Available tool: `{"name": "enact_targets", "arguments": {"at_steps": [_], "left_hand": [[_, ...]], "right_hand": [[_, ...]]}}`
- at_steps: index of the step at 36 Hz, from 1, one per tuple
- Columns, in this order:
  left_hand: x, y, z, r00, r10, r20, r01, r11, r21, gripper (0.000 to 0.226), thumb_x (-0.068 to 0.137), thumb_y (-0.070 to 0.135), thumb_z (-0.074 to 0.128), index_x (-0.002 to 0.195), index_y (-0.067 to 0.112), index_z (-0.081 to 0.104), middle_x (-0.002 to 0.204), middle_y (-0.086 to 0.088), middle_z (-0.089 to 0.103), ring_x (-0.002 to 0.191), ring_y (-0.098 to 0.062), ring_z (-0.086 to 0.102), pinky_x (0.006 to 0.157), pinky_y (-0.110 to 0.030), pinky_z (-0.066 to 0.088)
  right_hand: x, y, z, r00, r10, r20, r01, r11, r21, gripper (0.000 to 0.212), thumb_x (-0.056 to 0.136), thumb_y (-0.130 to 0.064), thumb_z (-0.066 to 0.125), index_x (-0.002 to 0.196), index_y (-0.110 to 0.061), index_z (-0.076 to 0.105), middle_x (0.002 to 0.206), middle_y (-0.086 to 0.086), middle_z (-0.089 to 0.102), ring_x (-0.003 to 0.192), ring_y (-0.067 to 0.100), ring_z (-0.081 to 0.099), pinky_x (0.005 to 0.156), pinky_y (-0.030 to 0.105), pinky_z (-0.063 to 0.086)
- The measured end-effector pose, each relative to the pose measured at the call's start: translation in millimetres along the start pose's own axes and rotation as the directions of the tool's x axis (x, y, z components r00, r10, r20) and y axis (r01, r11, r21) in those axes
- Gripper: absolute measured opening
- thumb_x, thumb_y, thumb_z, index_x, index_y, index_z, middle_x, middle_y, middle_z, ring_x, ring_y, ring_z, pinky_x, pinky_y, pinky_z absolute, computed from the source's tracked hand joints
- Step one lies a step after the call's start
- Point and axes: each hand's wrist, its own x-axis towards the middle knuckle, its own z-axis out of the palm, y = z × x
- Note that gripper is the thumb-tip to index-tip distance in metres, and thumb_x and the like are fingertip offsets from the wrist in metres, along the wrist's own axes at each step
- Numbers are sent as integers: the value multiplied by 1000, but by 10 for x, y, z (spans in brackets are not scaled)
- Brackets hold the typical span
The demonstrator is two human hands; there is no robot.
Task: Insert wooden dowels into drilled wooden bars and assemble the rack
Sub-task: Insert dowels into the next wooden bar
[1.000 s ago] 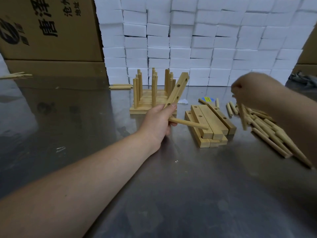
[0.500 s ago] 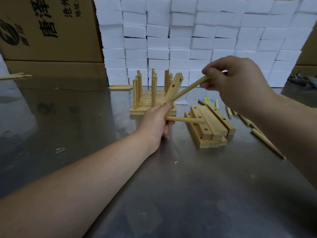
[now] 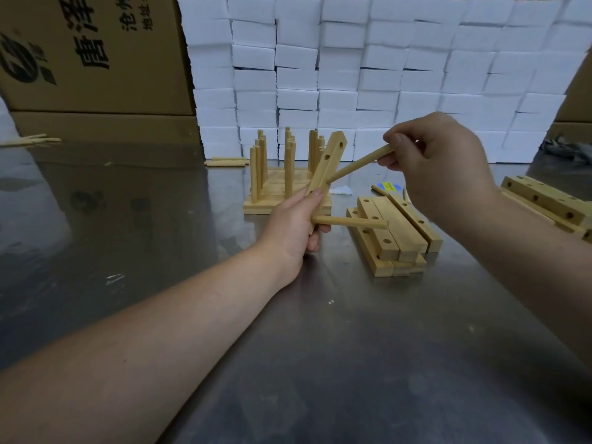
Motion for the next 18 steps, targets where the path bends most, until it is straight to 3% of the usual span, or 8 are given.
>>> {"name": "enact_targets", "arguments": {"at_steps": [2,7,12,16,18], "left_hand": [[6,-1,-1,1000,0,-4,0,1000,-7,18,98,24,43,102,23,60,44,3,46,33,-8,34,45,-24,24],[24,-3,-12,1000,-7,-23,5,998,-68,18,98,23,42,96,21,59,47,-1,47,33,-10,30,45,-25,24],[31,-11,-16,999,10,-33,-12,998,-67,18,98,23,42,98,18,59,50,-3,47,33,-10,33,43,-23,25],[38,-6,-17,999,4,-54,-9,996,-93,17,97,22,44,100,20,60,51,-2,50,33,-9,38,39,-19,29],[39,-10,-20,999,9,-45,-13,996,-85,18,98,22,43,98,22,61,47,1,52,34,-10,36,38,-18,31]], "right_hand": [[-6,7,3,1000,6,-1,-6,1000,8,18,96,-15,46,99,-14,64,98,5,61,70,-9,58,74,10,48],[-46,-24,8,998,8,63,-6,1000,-23,16,95,-15,46,89,-22,59,89,2,64,81,11,64,81,37,50],[-18,-6,2,992,31,119,-31,1000,2,22,95,-17,45,80,-32,51,95,5,64,72,-8,61,70,21,50],[4,39,6,987,39,158,-36,999,-21,20,96,-18,44,82,-31,51,84,-1,64,67,-13,59,46,8,40],[-16,48,27,981,25,195,-13,998,-62,16,96,-20,43,87,-29,52,76,-7,62,66,-10,59,49,8,43]]}}
